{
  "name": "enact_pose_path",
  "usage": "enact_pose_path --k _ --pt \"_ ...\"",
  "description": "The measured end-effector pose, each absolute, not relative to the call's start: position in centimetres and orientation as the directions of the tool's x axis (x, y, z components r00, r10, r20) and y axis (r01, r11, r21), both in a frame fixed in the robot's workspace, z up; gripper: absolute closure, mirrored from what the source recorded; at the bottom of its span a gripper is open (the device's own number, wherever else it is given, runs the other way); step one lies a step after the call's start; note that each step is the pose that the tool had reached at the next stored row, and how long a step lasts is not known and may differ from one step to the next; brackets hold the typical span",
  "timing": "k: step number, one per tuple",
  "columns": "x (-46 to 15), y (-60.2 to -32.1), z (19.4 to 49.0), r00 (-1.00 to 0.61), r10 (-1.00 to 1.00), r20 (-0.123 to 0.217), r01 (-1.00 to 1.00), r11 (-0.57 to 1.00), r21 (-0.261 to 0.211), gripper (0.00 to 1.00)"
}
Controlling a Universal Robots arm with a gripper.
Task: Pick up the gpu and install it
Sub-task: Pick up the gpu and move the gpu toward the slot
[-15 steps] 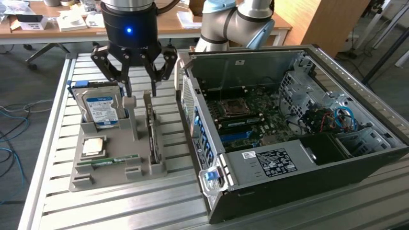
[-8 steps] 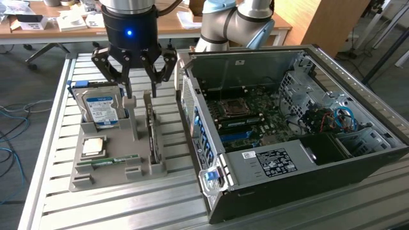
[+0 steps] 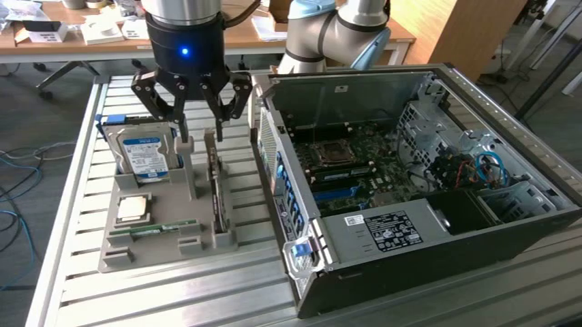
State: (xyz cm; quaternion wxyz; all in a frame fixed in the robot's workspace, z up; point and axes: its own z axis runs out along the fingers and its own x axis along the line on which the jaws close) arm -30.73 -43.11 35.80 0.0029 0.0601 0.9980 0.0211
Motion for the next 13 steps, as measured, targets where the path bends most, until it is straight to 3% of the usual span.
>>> enact_pose_path --k 13 --pt "-30.73 -43.11 35.3 -0.993 0.12 -0.003 0.12 0.992 0.042 0.47"
